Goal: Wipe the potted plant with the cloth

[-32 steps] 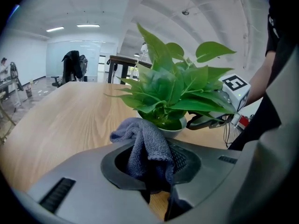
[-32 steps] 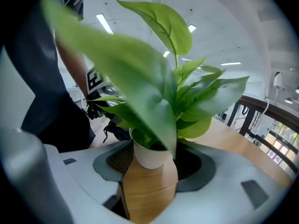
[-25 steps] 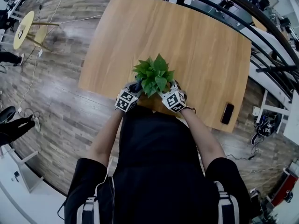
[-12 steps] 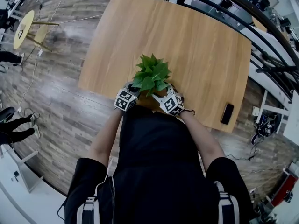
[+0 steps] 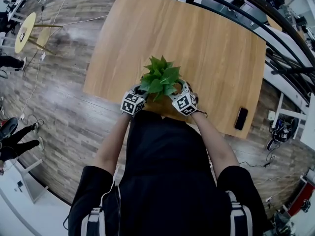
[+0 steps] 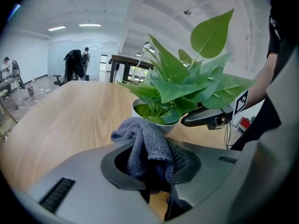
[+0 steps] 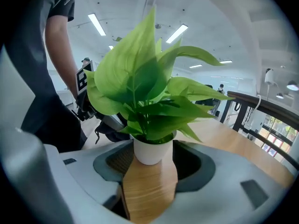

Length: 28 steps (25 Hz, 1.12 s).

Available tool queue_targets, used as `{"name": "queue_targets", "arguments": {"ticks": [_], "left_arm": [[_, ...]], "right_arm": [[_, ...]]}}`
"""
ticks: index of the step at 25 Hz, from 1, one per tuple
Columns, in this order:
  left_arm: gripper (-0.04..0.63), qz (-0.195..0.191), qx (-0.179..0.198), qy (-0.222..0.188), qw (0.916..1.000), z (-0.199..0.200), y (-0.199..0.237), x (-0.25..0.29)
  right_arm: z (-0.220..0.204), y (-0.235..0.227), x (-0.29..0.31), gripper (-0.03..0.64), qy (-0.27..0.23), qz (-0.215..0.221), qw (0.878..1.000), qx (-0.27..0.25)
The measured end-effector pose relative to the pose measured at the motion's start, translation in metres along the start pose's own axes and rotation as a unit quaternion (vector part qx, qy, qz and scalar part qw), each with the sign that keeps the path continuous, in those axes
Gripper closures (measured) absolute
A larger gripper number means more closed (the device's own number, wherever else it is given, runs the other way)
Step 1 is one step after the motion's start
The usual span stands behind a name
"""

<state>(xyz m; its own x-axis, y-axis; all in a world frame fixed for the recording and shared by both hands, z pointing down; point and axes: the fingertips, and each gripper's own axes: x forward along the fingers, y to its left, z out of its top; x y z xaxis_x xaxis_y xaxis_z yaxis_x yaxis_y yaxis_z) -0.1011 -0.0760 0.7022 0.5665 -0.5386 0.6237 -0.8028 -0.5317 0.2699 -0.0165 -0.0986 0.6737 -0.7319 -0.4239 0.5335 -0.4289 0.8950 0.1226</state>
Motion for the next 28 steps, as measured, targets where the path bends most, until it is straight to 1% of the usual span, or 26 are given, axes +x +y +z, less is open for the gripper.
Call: {"name": "queue_targets", "arguments": {"ticks": [3, 5, 10, 13, 17, 20, 22, 24, 28], "left_arm": [[0.480, 0.000, 0.014, 0.003, 0.9999, 0.003, 0.001, 0.001], [0.480, 0.002, 0.019, 0.009, 0.9998, 0.003, 0.003, 0.001], [0.480, -0.007, 0.011, 0.003, 0.9999, 0.001, 0.001, 0.003], [0.480, -0.003, 0.009, 0.002, 1.0000, -0.001, 0.003, 0.003], [0.480, -0.013, 0.004, 0.007, 0.9999, -0.001, -0.002, 0.003], [0.480, -0.015, 0.013, 0.011, 0.9997, -0.007, -0.005, 0.005], [0.480, -0.020, 0.014, 0.009, 0.9996, -0.005, -0.009, 0.006], [0.480, -0.029, 0.012, 0.003, 0.9995, -0.001, -0.015, 0.004], [0.480, -0.040, 0.046, 0.001, 0.9982, -0.001, -0.025, 0.008]], "right_arm": [[0.008, 0.008, 0.004, 0.373, -0.001, 0.016, 1.000, -0.015], [0.009, 0.012, 0.005, 0.373, -0.004, 0.017, 1.000, -0.012], [0.012, 0.018, 0.003, 0.373, -0.020, 0.013, 0.999, 0.049], [0.014, 0.027, -0.001, 0.373, -0.025, 0.013, 0.998, 0.059], [0.012, 0.028, 0.000, 0.373, -0.028, 0.017, 0.997, 0.073], [0.009, 0.031, -0.001, 0.373, -0.030, 0.021, 0.995, 0.093], [0.010, 0.035, -0.002, 0.373, -0.030, 0.024, 0.995, 0.092], [0.013, 0.044, 0.000, 0.373, -0.030, 0.036, 0.996, 0.073], [0.020, 0.072, 0.009, 0.373, -0.018, 0.078, 0.996, 0.032]]}}
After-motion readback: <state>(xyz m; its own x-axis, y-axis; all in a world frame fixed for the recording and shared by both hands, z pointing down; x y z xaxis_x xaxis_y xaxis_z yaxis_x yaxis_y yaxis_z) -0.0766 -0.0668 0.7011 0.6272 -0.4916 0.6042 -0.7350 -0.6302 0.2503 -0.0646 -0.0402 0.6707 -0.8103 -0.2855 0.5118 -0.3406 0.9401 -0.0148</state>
